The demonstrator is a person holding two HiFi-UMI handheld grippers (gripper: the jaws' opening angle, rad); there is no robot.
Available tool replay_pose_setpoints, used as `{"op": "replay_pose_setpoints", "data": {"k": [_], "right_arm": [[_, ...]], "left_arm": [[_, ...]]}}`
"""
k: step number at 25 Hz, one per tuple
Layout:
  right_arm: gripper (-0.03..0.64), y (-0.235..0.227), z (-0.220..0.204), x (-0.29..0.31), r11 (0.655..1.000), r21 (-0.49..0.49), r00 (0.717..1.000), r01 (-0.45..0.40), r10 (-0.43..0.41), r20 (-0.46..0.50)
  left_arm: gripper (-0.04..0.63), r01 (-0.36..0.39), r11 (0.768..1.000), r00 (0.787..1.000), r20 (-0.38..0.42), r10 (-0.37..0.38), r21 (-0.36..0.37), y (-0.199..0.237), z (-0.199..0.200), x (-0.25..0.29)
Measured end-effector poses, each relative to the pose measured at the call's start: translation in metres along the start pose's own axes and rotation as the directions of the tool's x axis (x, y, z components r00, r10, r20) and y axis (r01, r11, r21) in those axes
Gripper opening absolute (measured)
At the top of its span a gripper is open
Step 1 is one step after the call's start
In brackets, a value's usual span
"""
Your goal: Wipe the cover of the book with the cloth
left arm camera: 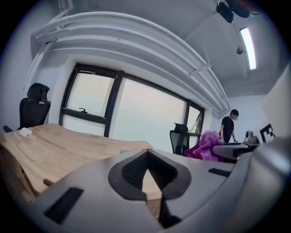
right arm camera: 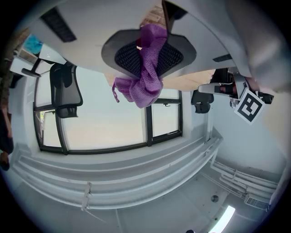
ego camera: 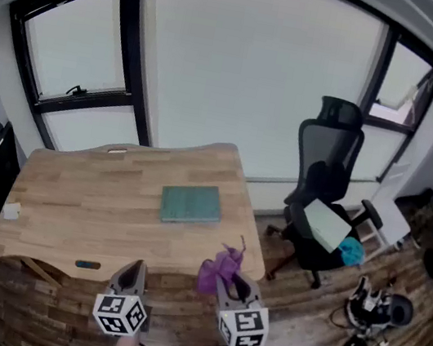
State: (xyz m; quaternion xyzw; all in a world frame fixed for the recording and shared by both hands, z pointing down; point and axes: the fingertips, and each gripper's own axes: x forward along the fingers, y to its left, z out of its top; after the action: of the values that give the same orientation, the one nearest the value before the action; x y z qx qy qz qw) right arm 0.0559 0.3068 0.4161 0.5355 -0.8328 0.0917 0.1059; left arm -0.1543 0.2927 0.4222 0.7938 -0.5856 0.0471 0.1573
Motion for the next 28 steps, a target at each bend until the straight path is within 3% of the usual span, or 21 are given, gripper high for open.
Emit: {"op": "replay_pose_setpoints", "data": {"k": [10,17,28], "right_arm": [[0.086,-0.004,-0.006,-0.012,0.998,-0.047,0.999,-0.052,0.053,0.009],[0.087,-0.003,-0.015,-0.016,0.995,-0.032,0.996,-0.091,0.091,0.005],[0.087,-0.031,-0.015,0.051,0.999,-0.028,0.998,-0.037,0.035,-0.045]], "left_arm": [[0.000,-0.041,0.999,0.998,0.047,0.041,-0.003,-0.007,-0.006,-0.015],[0.000,-0.064,0.998,0.997,0.033,0.064,0.012,-0.009,-0.014,-0.021],[0.000,-0.003,1.000,1.000,0.017,0.003,0.014,0.014,-0.009,0.060]]}}
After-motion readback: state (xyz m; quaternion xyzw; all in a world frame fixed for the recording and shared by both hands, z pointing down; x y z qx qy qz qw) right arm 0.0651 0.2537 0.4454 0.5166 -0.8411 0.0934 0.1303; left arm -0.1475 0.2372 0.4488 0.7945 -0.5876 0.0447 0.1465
